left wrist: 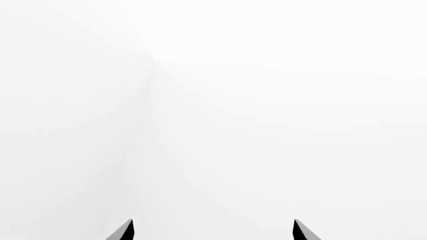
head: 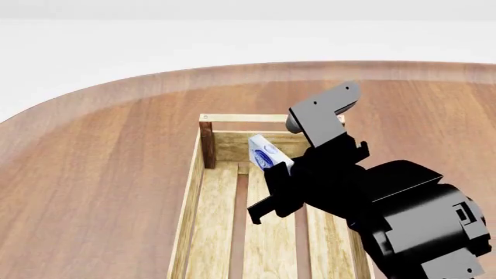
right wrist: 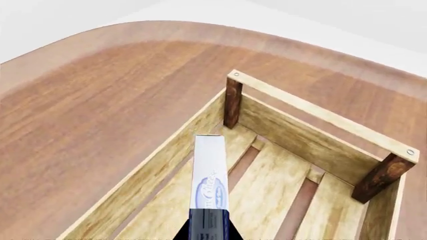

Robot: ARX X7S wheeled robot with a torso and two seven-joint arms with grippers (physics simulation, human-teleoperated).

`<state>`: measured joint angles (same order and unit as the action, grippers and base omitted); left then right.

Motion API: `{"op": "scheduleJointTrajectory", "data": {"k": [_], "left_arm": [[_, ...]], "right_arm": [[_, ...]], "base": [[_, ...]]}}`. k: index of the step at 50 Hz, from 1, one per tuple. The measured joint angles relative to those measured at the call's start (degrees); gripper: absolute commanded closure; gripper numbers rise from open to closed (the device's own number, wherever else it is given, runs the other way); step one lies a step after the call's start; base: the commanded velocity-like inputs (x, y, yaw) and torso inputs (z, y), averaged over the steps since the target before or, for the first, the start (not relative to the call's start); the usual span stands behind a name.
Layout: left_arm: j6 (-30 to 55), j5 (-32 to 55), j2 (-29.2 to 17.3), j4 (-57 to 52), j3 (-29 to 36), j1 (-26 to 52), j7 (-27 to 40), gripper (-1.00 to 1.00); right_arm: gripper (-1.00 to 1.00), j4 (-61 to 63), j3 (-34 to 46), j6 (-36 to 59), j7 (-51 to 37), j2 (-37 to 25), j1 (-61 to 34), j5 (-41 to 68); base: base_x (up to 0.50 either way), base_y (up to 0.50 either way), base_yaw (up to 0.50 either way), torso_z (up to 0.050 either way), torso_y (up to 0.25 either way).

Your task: Pick up the cream cheese and put it in the tray.

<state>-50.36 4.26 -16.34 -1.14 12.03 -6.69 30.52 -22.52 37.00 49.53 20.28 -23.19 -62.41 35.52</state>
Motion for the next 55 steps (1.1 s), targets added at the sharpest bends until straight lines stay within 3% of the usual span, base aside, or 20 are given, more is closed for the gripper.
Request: {"op": "scheduleJointTrajectory", "data": {"k": [31,55], "left_arm": [[0.6,-1.3,0.2,0.0,-0.5,0.2,1.1,-1.0],[1.0,-1.7,0.2,0.3,-0.5,0.5,1.7,-1.0]], "right_arm": [[1.0,-0.7,1.0,-0.5,-0.3,0.1,0.1,-0.7],[1.0,-1.6,1.3,-1.3,-0.6,0.2,0.1,-1.1]], "base": [[0.0,0.0,0.0,0.0,0.001],[0.0,0.0,0.0,0.0,-0.11]]}}
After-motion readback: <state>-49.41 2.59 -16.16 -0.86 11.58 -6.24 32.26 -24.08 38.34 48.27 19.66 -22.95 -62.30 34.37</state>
